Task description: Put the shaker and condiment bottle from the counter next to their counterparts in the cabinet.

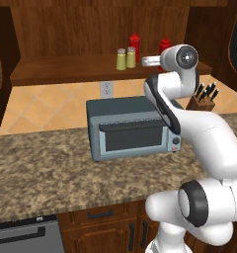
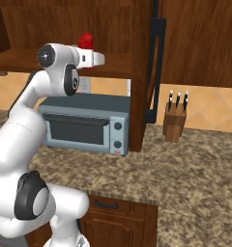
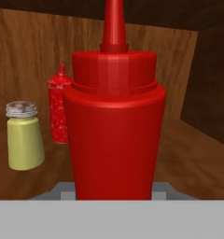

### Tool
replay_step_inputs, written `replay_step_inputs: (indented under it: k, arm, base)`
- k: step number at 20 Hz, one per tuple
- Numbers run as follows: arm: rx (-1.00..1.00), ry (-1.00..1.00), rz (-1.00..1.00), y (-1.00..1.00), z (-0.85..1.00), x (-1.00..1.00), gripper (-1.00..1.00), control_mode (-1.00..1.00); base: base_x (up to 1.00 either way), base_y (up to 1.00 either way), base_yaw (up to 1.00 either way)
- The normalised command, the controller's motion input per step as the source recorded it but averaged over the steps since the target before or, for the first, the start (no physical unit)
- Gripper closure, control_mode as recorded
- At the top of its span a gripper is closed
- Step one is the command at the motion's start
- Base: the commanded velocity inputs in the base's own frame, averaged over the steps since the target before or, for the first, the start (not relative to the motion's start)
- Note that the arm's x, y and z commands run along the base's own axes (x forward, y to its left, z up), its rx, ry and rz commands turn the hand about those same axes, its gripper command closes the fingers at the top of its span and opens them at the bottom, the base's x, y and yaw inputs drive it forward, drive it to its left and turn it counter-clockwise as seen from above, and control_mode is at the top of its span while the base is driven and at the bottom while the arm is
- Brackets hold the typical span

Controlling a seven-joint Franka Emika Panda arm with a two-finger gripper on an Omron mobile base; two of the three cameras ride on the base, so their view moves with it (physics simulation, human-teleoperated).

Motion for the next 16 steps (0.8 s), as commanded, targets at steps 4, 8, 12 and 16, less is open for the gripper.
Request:
replay_step_inputs:
  k: [4,8,12,16]
  arm:
    - [0.01,0.0,0.0,-0.05,0.0,0.52,1.0,-1.0]
    - [0.03,0.0,0.0,-0.02,0.0,0.36,1.0,-1.0]
    - [0.01,0.0,0.0,-0.04,-0.06,0.32,1.0,-1.0]
    - [0.05,0.0,0.0,-0.1,-0.05,0.29,1.0,-1.0]
  base:
    - [0.0,0.0,0.0]
    - [0.0,0.0,0.0]
    - [0.0,0.0,0.0]
    - [0.0,0.0,0.0]
